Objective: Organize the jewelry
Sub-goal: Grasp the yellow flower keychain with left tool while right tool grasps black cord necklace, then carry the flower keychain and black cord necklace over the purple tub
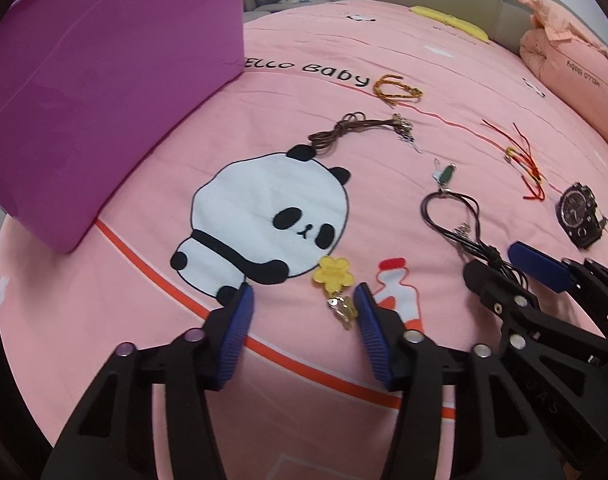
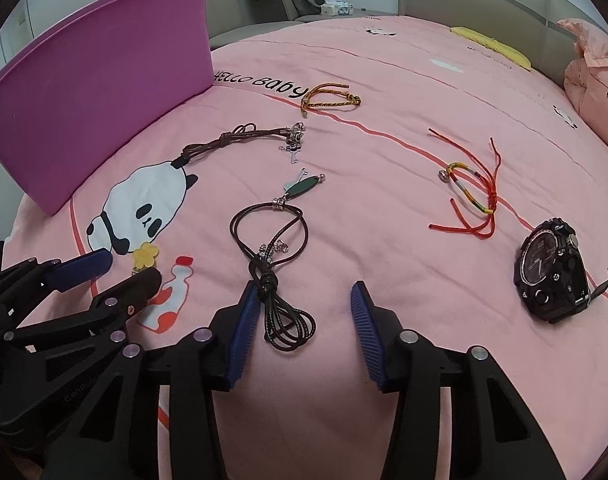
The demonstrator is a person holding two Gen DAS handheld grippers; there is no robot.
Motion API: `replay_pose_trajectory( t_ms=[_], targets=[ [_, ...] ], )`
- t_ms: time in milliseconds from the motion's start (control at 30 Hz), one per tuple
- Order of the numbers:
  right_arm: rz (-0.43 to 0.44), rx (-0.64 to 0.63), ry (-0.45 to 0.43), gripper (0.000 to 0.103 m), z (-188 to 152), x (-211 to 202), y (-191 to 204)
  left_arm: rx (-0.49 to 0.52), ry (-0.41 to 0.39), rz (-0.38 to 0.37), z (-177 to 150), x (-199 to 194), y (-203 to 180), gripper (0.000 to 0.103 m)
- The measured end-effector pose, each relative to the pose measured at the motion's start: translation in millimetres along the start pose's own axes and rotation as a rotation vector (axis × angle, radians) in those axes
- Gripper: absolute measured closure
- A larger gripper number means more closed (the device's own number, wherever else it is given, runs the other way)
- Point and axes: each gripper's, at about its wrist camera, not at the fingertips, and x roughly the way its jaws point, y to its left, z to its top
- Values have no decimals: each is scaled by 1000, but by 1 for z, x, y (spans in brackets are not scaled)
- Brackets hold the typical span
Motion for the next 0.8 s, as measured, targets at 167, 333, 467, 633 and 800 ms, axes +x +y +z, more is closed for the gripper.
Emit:
replay_pose_trajectory(
  t_ms=[167,333,467,633,800],
  targets=[
    [-6,0,5,91,0,-4,3,13,18,-58,2,-2,-3,91],
    [32,95,9,97,-6,-14,0,18,58,-148,4,-4,4,93],
    [58,199,9,97,-18,-29,-1,29,100,-224,4,-10,11,93],
    [65,315,4,97,-32,-51,3,75,94,-250,1,-29,18,93],
    [39,357,-31,97,-36,-78,12,115,52,-248,2,-55,27,93]
  ],
)
